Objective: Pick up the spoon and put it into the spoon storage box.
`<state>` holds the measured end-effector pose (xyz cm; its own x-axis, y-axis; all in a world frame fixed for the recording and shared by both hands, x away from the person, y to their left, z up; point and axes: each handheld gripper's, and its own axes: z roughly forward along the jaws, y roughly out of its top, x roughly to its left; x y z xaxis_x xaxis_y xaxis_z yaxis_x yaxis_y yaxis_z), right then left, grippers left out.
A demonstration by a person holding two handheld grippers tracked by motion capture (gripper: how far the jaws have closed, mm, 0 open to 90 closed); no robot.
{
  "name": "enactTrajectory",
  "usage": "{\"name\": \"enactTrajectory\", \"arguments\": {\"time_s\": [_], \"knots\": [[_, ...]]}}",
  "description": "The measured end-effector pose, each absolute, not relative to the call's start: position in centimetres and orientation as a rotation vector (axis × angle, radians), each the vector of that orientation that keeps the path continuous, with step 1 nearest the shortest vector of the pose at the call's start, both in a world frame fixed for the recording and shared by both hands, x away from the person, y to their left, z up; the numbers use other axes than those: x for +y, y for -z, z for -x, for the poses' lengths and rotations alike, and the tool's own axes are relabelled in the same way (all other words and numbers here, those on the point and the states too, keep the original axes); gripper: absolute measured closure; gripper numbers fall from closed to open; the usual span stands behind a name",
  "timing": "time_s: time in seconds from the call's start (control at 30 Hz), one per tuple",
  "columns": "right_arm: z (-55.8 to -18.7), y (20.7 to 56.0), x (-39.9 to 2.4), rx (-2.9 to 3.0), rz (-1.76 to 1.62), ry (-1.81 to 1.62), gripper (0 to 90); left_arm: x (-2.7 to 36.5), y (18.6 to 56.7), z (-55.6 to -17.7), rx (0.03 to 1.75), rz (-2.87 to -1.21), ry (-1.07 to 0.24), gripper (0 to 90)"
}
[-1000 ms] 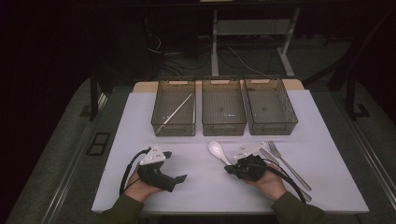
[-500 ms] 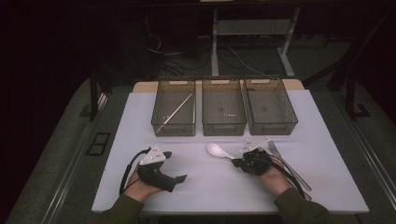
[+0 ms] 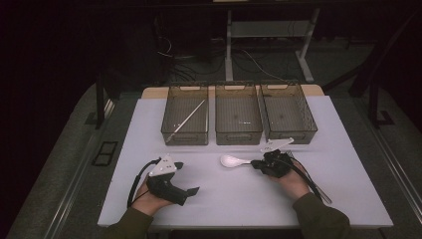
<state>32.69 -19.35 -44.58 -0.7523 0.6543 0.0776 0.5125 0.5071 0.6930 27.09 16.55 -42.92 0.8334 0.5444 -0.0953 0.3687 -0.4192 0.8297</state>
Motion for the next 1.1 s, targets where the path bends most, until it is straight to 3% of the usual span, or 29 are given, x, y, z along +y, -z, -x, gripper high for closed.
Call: {"name": "enactTrajectory", "arguments": {"time_s": [0.13, 0.5, 1.1], "knots": [[-32.6, 44.1, -19.6, 2.549, -1.003, -1.157, 89.3, 16.5, 42.9, -27.1, 0.667, -2.058, -0.232, 0.0], [-33.4, 42.4, -19.4, 2.537, -0.992, -1.333, 54.8, 16.4, 43.1, -27.1, 0.668, -2.065, -0.227, 0.0], [-36.2, 43.7, -16.1, 2.604, -0.961, -1.288, 50.1, 16.4, 43.2, -27.2, 0.666, -2.067, -0.216, 0.0]]}}
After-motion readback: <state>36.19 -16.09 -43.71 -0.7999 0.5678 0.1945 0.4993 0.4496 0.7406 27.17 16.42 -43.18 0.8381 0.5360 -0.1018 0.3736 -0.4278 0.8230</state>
